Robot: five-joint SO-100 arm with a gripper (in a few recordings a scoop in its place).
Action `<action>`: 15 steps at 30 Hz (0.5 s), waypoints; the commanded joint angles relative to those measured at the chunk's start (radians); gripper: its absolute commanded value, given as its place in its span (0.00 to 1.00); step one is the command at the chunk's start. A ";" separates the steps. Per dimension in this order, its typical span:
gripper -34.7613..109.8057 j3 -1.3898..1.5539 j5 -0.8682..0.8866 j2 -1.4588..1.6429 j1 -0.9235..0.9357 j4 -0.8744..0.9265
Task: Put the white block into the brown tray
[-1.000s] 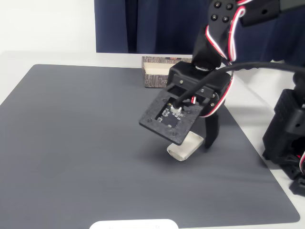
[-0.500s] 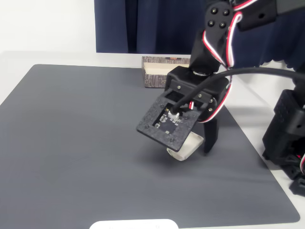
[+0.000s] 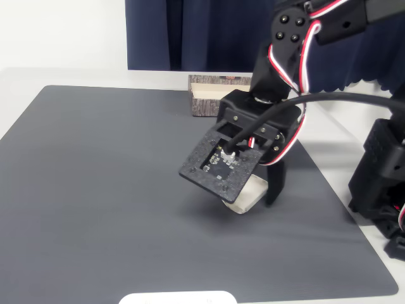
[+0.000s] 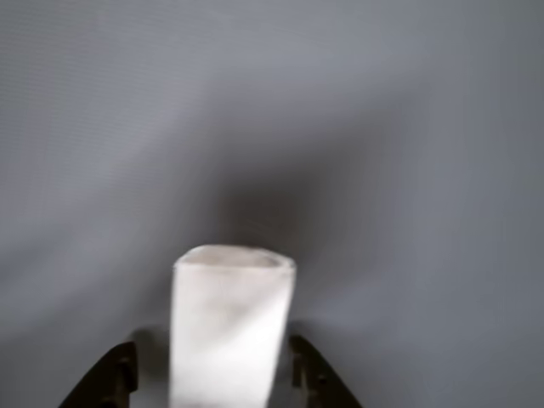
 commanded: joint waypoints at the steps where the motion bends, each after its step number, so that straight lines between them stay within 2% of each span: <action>1: 0.51 0.002 0.000 0.006 0.003 -0.008; 11: 0.49 0.021 0.005 0.006 0.006 -0.009; 15: 0.45 0.031 0.037 0.008 0.008 -0.009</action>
